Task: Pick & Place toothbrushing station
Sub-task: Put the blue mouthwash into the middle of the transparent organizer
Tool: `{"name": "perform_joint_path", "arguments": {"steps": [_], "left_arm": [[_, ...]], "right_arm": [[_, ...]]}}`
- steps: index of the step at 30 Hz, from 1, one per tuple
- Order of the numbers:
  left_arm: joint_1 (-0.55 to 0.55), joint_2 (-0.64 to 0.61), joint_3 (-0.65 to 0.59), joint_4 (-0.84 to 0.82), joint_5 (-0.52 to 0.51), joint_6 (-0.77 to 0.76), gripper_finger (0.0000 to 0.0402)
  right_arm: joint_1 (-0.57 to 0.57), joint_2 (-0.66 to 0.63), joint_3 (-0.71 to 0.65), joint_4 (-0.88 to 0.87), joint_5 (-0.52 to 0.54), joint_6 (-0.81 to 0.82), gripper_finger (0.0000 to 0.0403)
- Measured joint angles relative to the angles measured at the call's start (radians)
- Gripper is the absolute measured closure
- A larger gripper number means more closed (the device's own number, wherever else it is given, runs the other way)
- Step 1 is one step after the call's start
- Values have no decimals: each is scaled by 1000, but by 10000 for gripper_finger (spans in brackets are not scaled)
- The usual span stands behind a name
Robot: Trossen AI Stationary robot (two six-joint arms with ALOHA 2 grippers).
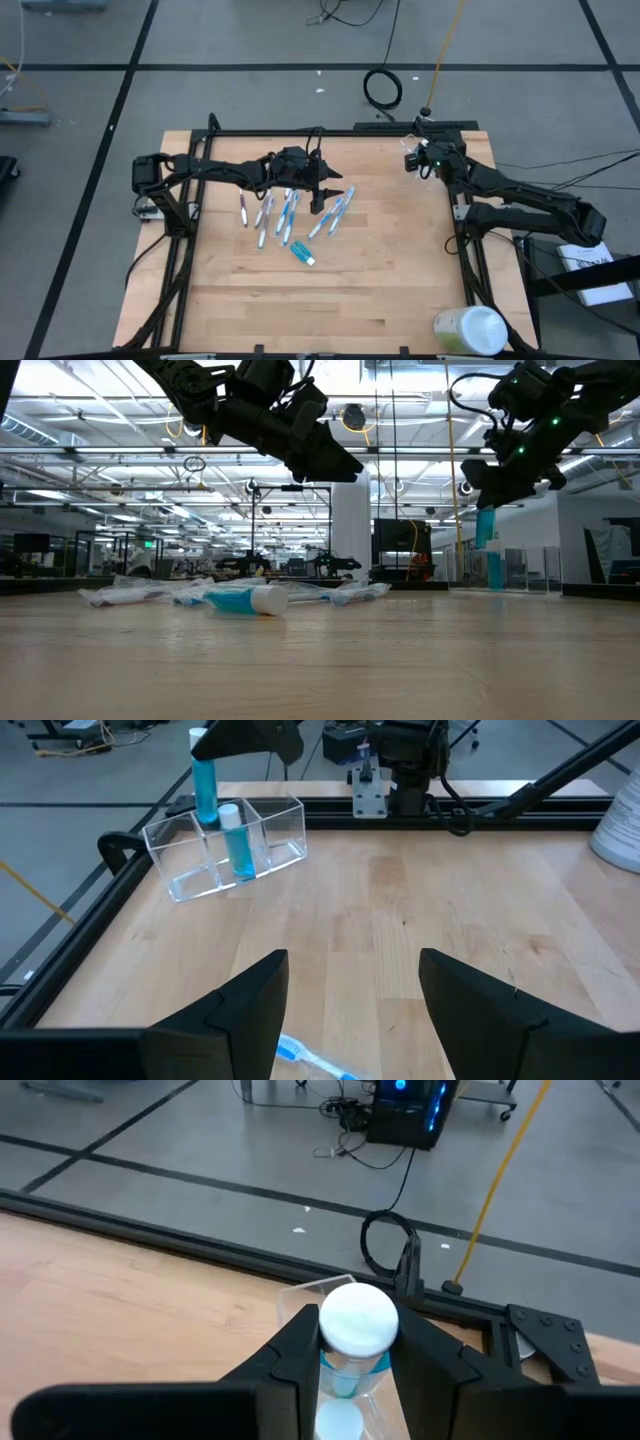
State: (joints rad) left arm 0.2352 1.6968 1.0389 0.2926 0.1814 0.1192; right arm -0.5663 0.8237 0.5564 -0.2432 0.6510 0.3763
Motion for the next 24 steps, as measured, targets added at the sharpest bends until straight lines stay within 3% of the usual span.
{"name": "perform_joint_path", "arguments": {"steps": [24], "left_arm": [[0,0,0,-1,0,0,170]], "right_arm": [[-24,55,3,-75,30,119,314]]}}
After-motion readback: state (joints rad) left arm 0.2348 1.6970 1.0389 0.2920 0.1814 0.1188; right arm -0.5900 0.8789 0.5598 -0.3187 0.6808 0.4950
